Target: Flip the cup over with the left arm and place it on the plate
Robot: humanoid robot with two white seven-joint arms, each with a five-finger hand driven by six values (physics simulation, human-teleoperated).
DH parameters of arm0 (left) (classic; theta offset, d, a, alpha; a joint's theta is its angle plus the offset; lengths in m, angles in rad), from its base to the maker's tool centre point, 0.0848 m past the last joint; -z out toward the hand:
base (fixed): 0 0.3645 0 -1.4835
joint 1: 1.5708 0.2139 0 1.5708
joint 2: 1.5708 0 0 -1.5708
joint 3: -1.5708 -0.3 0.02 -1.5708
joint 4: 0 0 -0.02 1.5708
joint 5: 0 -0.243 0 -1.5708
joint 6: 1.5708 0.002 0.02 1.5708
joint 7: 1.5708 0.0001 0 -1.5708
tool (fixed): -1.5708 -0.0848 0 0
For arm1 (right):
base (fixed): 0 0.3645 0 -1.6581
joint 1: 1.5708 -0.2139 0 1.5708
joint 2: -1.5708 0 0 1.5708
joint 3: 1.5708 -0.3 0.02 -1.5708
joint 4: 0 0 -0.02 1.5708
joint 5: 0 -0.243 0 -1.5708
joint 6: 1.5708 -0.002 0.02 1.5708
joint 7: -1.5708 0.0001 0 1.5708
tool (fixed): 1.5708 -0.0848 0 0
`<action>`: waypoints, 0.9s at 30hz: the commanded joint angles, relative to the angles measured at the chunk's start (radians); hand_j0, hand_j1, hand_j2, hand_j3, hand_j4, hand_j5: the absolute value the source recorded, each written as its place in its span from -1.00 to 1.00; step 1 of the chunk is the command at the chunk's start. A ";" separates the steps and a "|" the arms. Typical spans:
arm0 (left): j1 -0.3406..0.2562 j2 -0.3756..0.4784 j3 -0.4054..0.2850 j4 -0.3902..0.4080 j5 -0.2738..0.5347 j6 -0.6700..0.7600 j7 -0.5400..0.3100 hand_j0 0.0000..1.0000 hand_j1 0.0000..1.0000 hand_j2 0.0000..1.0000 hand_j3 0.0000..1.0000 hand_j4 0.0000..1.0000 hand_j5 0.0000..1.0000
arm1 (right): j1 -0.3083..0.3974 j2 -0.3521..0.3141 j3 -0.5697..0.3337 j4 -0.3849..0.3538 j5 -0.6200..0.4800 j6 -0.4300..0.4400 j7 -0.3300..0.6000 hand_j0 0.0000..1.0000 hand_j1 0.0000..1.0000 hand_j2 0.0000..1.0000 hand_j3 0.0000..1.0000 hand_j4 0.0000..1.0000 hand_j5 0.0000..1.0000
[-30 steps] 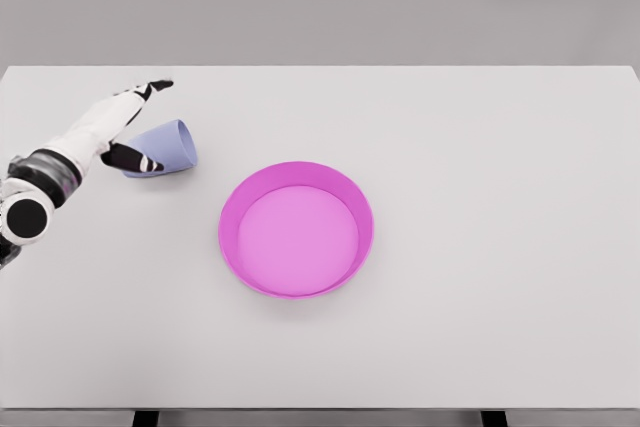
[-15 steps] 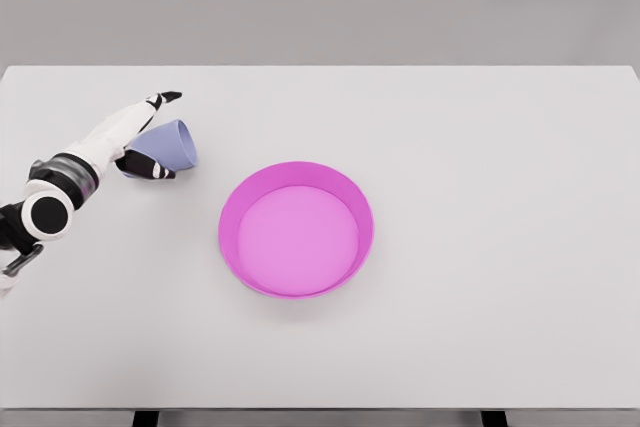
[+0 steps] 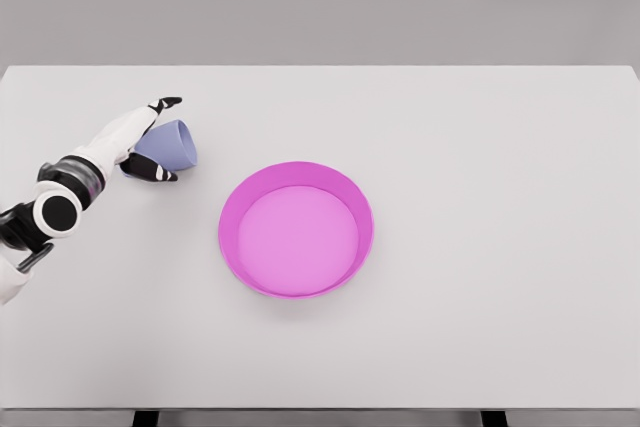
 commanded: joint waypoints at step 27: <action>-0.002 -0.038 -0.001 0.058 -0.005 0.001 -0.006 0.94 0.94 0.94 0.94 0.94 0.94 | 0.000 0.000 -0.001 0.000 0.000 0.000 0.002 1.00 1.00 1.00 1.00 1.00 1.00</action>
